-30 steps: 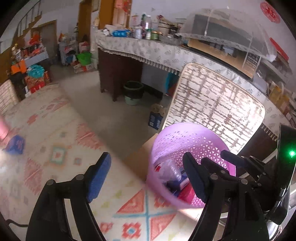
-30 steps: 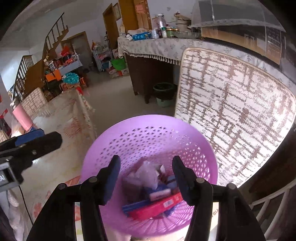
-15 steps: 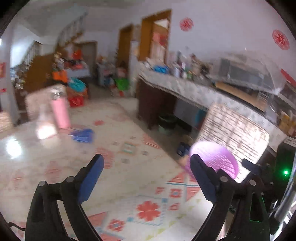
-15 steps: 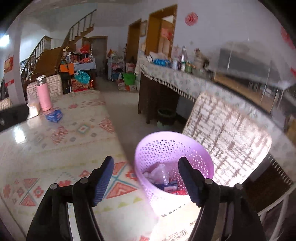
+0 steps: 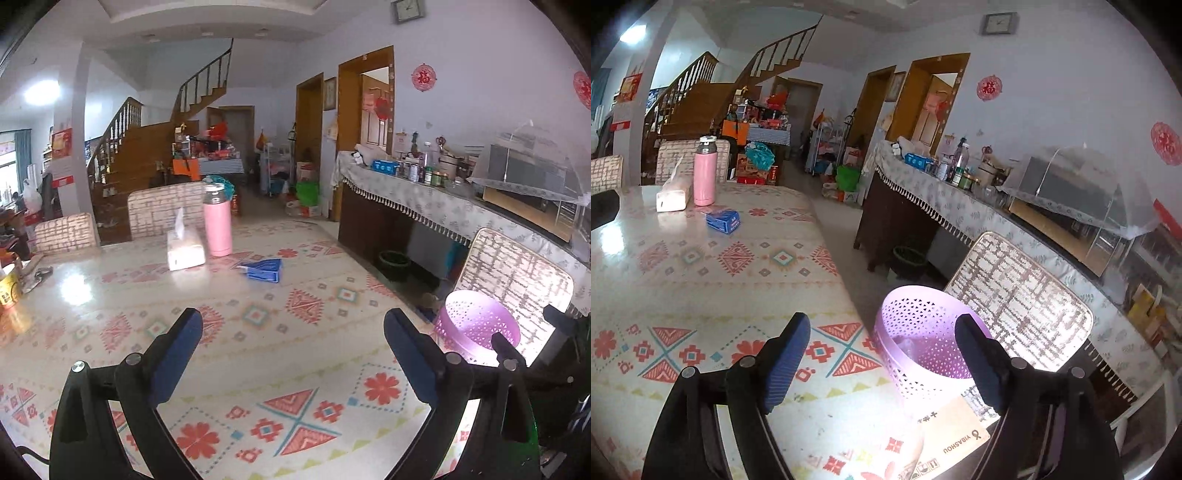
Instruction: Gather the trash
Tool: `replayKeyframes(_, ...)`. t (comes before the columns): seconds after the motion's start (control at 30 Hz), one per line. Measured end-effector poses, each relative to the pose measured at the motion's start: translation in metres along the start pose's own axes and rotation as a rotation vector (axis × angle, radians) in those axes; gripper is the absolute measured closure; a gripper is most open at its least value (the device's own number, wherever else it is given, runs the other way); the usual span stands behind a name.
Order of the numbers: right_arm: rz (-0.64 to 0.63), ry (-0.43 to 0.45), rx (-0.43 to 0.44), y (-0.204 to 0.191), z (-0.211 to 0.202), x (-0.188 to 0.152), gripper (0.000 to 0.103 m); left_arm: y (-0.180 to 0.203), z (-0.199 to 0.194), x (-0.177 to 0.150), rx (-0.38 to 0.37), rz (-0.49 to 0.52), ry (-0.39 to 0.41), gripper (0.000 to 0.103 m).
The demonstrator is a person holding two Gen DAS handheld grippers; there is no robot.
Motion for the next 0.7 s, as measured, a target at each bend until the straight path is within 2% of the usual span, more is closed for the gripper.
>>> replayKeyframes(0.43, -0.021, -0.017, 0.012, -0.013, -0.009, -0.006, 0.015, 0.008, -0.019, -0.01, 0.049, 0.084, 0.044, 0.004)
replayKeyframes(0.6, -0.002, -0.036, 0.021, -0.01, -0.007, -0.012, 0.015, 0.016, -0.028, -0.013, 0.138, 0.125, 0.102, 0.001)
replayKeyframes(0.7, 0.024, -0.052, 0.031, -0.003, -0.005, -0.018, 0.015, 0.018, -0.028, -0.021, 0.168, 0.122, 0.1, 0.0)
Point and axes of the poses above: each gripper's, at about its wrist camera, not at the fingertips, and z roughly the way its jaws point, y to its right, x to its top, the point moved 1 cm from there along z, roughly the way its jaws point, and after that the axes turned 11 degrees about y, right-handed, at the moved point
